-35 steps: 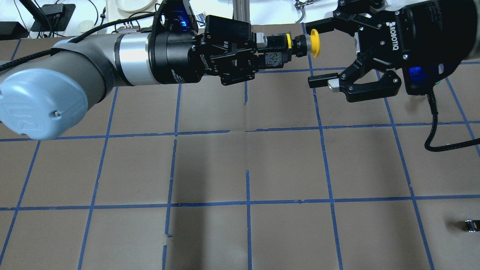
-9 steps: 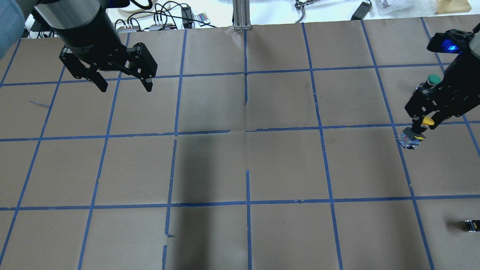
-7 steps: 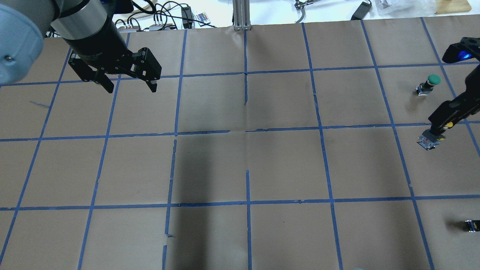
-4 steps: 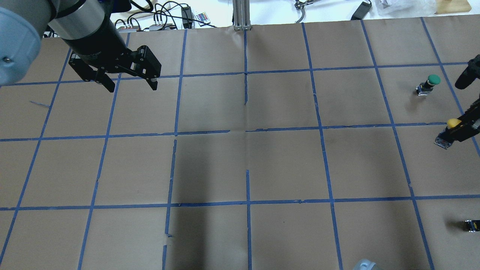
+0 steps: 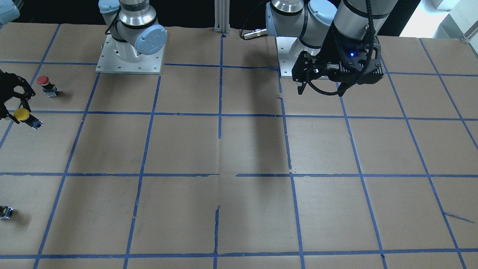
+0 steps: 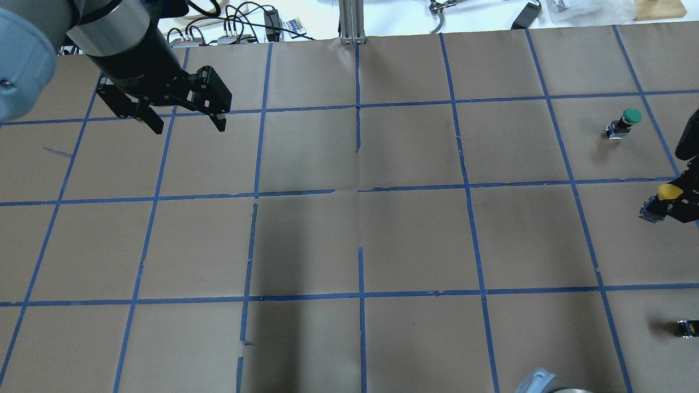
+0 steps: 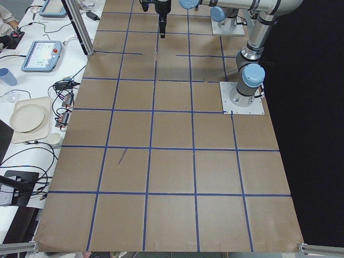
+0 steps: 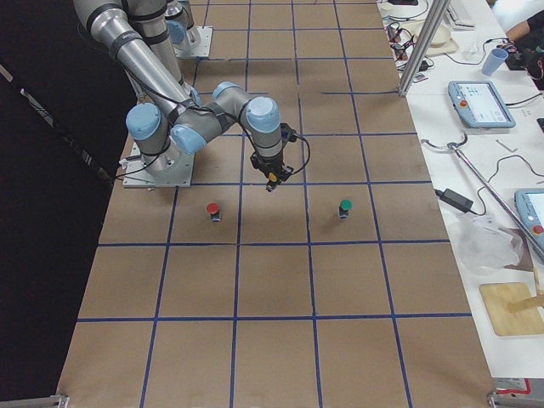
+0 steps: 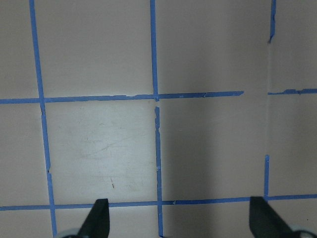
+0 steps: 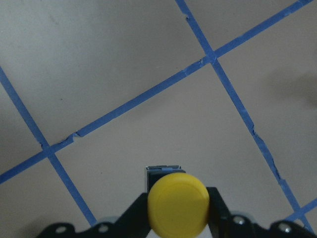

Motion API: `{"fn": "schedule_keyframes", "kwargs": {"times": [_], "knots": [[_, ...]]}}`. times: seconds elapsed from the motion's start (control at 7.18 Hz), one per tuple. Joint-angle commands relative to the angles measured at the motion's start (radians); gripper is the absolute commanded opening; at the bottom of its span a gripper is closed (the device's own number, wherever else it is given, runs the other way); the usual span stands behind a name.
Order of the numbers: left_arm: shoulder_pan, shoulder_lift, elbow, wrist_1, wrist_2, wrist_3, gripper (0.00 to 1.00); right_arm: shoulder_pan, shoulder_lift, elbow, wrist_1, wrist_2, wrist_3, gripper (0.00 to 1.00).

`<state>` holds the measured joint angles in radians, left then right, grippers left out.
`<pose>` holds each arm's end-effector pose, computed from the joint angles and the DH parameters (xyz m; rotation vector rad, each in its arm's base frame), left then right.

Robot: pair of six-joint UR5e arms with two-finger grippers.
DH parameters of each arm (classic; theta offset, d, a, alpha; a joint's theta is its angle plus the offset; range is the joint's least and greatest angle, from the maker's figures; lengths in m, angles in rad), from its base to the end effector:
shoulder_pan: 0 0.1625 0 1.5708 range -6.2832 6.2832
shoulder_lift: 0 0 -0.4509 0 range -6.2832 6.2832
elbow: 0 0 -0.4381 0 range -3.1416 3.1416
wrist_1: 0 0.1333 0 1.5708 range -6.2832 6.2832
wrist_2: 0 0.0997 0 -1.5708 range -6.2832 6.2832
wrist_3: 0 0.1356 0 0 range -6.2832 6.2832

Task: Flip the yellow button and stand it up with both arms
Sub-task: 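Lower the button upright with the right gripper onto the table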

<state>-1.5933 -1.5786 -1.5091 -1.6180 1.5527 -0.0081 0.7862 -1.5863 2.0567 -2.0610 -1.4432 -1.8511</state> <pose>-0.1479 -0.5384 0.5021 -0.0226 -3.1233 0.0100 -0.2367 -0.4502 0.2823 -1.5889 2.6878 -0.2009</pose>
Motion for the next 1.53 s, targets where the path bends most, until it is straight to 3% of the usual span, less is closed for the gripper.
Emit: {"fn": "schedule_keyframes", "kwargs": {"times": [0.0, 0.28, 0.7, 1.39], "knots": [[-0.004, -0.003, 0.003, 0.000, 0.000, -0.016, 1.00, -0.057, 0.076, 0.000, -0.065, 0.024, -0.132, 0.13], [-0.004, 0.000, 0.001, 0.000, 0.001, -0.018, 1.00, -0.059, 0.146, -0.001, -0.100, 0.026, -0.210, 0.10], [-0.004, 0.000, 0.003, 0.000, 0.003, -0.020, 1.00, -0.059, 0.150, -0.003, -0.116, 0.058, -0.334, 0.10], [-0.002, 0.003, 0.004, -0.013, 0.003, -0.030, 1.00, -0.059, 0.227, -0.007, -0.188, 0.090, -0.346, 0.11]]}}
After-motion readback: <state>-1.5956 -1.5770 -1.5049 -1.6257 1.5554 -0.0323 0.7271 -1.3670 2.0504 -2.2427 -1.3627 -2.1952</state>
